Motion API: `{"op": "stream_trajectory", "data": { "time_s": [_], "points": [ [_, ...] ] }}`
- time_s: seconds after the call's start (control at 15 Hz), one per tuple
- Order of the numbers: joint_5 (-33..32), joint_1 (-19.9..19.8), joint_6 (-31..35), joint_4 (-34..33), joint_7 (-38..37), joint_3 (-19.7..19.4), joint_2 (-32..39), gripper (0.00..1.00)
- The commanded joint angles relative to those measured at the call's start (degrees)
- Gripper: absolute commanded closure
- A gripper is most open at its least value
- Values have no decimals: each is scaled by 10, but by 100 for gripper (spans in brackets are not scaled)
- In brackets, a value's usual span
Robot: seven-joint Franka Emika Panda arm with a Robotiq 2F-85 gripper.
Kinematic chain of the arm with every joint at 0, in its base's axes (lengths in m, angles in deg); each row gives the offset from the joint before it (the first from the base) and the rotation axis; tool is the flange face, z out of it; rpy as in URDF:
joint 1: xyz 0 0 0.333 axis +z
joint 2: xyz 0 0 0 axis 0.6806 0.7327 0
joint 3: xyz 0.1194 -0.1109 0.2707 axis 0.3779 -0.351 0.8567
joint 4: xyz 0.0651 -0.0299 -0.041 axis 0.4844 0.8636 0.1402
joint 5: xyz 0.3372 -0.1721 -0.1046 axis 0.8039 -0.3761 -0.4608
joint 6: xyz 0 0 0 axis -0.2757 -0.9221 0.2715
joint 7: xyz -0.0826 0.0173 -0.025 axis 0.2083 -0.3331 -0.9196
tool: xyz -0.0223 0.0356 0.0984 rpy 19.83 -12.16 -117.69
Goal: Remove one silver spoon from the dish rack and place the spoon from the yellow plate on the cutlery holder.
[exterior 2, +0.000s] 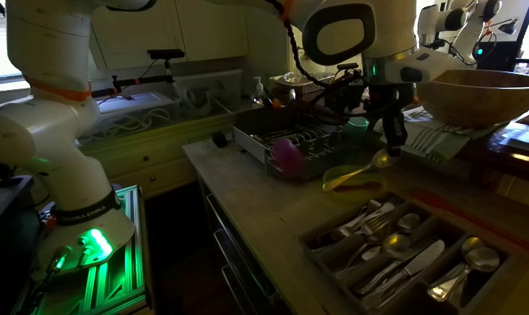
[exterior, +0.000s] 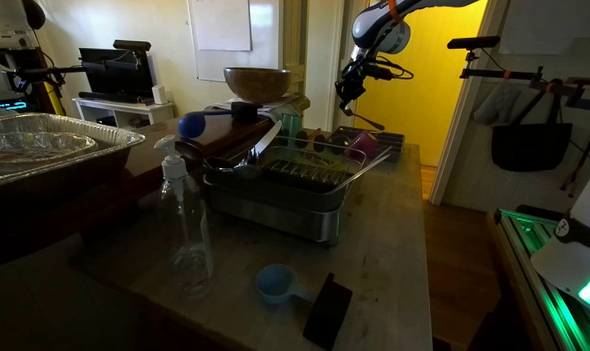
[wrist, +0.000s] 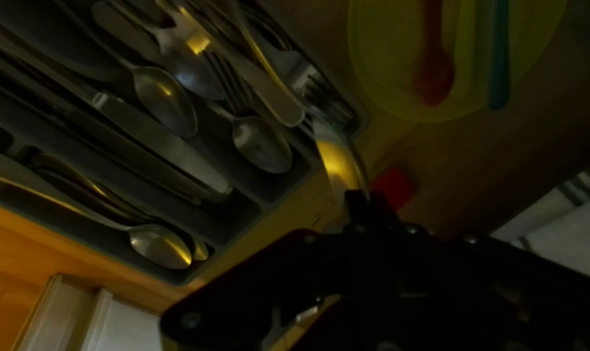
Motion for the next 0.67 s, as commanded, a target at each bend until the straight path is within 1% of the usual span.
{"op": "stream_trajectory", "data": {
  "time_s": [0.0,0.33,0.53,0.6],
  "points": [
    [-7,20,10,97,25,7,-71,99],
    [-3,39,19,203,44,7,-133,99],
    [-2,41,22,269,58,2,-171,99],
    [4,40,33,295,66,1,-182,99]
  ]
}}
